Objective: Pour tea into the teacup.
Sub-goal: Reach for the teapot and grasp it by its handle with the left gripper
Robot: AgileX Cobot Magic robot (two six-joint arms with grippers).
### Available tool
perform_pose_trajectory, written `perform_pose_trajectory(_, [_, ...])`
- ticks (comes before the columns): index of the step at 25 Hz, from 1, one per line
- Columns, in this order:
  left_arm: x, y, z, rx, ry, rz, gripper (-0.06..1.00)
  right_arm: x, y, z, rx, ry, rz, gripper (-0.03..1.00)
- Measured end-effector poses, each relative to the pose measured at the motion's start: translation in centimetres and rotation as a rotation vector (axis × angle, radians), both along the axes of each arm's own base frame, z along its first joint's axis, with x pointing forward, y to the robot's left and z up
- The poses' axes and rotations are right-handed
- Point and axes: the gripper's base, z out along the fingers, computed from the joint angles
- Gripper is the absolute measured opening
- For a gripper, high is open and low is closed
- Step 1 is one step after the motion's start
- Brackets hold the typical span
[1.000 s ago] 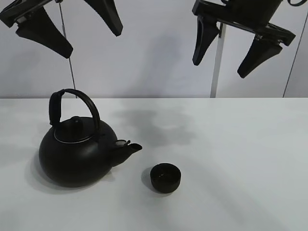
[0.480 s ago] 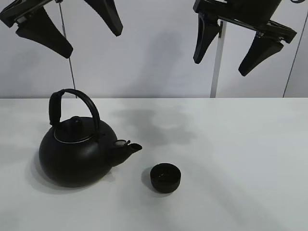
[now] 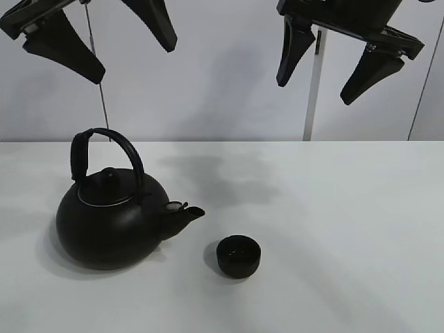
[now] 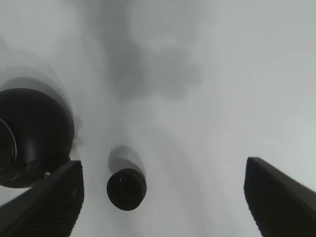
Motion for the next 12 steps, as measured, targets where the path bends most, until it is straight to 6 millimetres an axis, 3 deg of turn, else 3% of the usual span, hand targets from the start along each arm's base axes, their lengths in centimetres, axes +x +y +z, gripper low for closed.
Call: perform_pose_trajectory(12, [-0.01, 0.00, -0.01, 0.014, -0.020, -0.034, 0.64, 0.77, 0.08, 0.30, 0.017, -0.087, -0.022, 0.61])
